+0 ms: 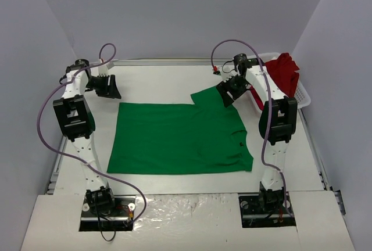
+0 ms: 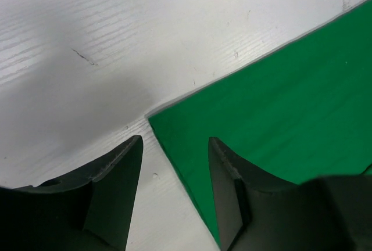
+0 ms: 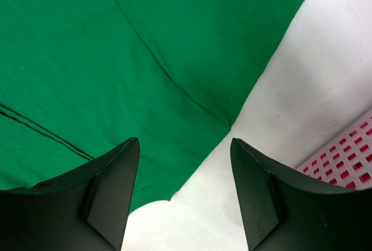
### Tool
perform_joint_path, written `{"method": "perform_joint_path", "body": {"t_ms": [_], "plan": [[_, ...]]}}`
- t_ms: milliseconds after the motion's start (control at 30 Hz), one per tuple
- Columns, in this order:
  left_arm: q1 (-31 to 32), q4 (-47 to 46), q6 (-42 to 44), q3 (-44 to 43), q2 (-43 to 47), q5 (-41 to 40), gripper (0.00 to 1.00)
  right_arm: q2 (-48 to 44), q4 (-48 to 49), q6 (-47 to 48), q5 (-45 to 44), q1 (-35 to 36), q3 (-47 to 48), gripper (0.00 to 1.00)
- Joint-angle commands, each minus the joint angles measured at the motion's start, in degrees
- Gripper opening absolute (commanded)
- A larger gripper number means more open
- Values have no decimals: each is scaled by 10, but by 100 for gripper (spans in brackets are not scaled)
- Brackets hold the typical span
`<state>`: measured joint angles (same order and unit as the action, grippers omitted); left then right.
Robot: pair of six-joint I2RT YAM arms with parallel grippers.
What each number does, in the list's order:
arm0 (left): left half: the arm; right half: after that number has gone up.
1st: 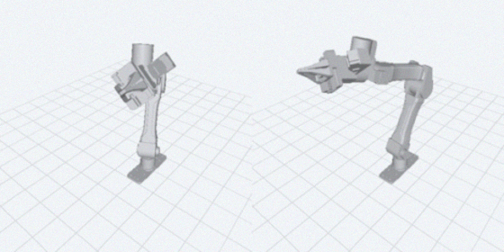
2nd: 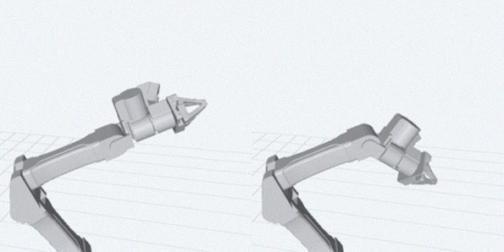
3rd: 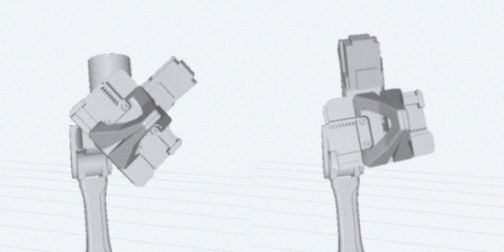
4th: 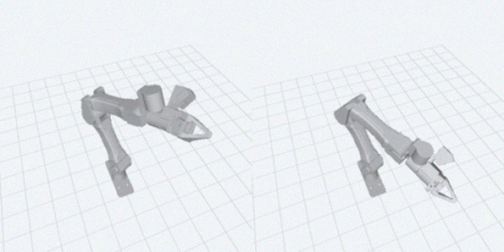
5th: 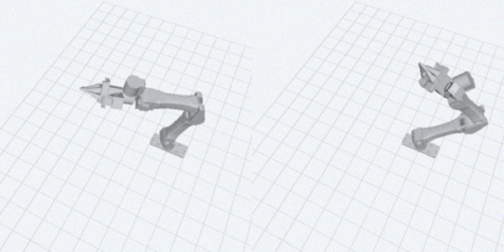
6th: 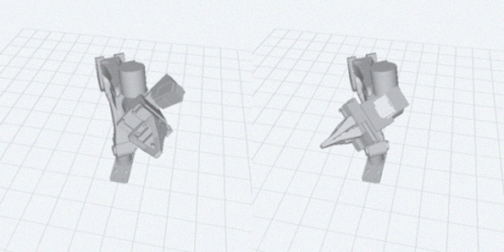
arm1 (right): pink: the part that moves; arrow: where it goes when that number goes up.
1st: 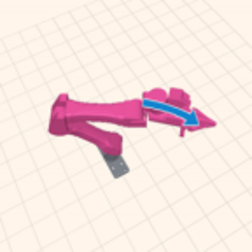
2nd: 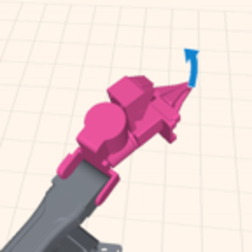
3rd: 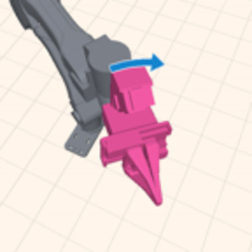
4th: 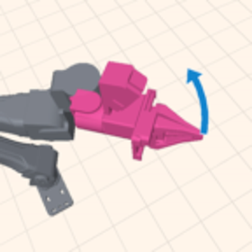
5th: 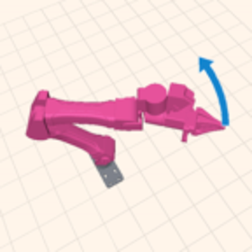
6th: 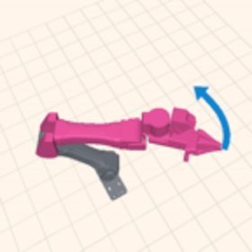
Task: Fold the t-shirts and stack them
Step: Grap the side of the flattened tshirt furthest away from the robot with both arms
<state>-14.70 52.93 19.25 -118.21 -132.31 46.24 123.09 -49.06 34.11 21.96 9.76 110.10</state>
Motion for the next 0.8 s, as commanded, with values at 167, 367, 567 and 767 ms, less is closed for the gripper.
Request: {"method": "perform_joint_path", "body": {"t_ms": [167, 367, 567, 767], "plan": [[-3, 49, 48, -36, -33, 25, 46, 16, -25, 3, 6, -4, 17, 59], [-3, 49, 65, -37, -52, 19, 45, 24, -29, 5, 6, -4, 10, 57], [1, 55, 80, -31, -61, 25, 44, 30, -31, 5, 4, -4, 8, 57], [12, 71, 103, -18, -66, 10, 42, 36, -31, 5, 1, -4, 4, 56]]}}
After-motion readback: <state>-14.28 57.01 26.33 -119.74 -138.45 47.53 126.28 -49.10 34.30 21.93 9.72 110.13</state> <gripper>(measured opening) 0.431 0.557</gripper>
